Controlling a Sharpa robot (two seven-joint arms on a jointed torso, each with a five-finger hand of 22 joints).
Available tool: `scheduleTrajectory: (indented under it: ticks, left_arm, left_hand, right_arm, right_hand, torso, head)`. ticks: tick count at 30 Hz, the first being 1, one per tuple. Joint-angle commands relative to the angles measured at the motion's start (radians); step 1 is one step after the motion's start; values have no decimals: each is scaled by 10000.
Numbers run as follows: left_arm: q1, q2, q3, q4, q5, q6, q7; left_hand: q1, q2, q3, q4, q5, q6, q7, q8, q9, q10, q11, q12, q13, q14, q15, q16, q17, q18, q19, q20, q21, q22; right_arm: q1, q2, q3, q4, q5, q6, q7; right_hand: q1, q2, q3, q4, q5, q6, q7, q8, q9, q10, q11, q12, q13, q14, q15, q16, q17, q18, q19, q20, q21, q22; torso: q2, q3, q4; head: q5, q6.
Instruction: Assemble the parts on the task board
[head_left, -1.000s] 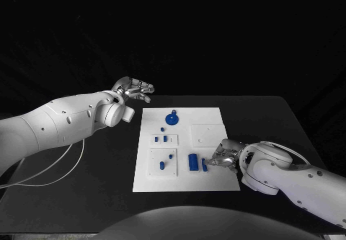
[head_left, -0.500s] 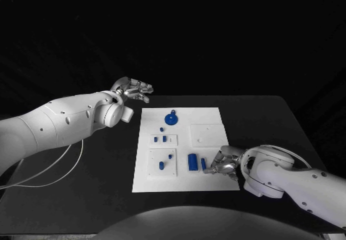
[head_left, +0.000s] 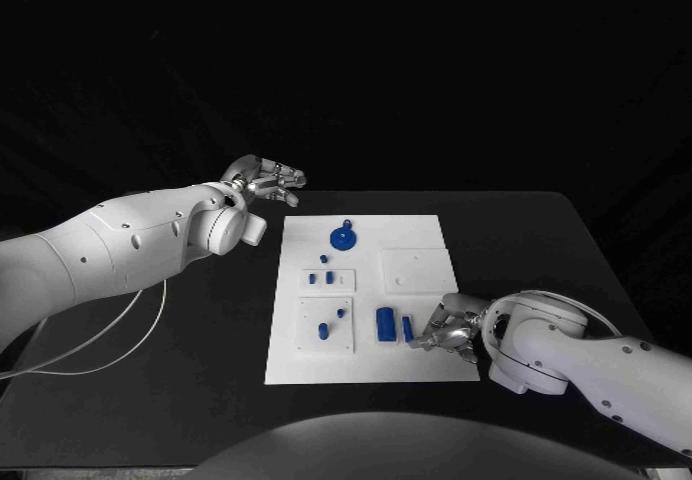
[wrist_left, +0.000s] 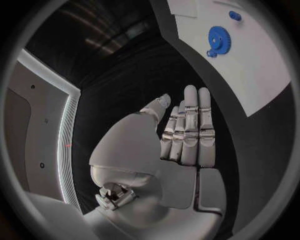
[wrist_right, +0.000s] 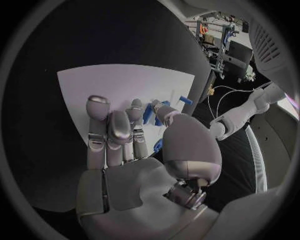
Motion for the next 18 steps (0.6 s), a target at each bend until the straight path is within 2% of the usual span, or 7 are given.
scheduleTrajectory:
  ticks: [1,11,18]
  left_arm:
    - [-18,12,4,14,-26,111,18]
    - [-21,9,1,-25,-38,124,-8]
    - [-21,22,-1,-59,-57,133,-23]
  left_hand:
    - [3,-23,2,42,3,-68,-13,-2,14,-69,-27,48,-13,-6,90,-21,-14,38,72,16,-7,13]
    - [3,-23,2,42,3,-68,-13,-2,14,-69,-27,48,-13,-6,90,-21,-14,38,72,16,-7,13]
    - [27,-31,13,11,23,-62,-12,-1,15,-70,-25,48,-14,-10,88,-21,-14,41,65,13,-3,40]
  right_arm:
    - [-15,41,2,-59,-70,-3,-36]
    - [-17,165,3,-204,-137,-207,-133]
    - [-18,267,3,-301,-111,42,-205]
  right_hand:
    - [76,106,119,5,-21,69,-33,24,8,70,-23,11,17,86,-37,-28,19,-54,485,-72,50,13]
    - [20,172,295,-30,-21,75,-45,26,57,92,-35,10,33,90,-48,-29,28,-74,487,-89,60,15]
    - [51,162,307,-95,-21,82,-51,24,61,85,-39,-6,27,89,-47,-40,24,-78,484,-88,49,9]
  torso:
    - [-3,3,-8]
    - [0,11,-14]
    - [-3,7,-8]
  head:
    - [21,1]
    - [27,1]
    - [14,1]
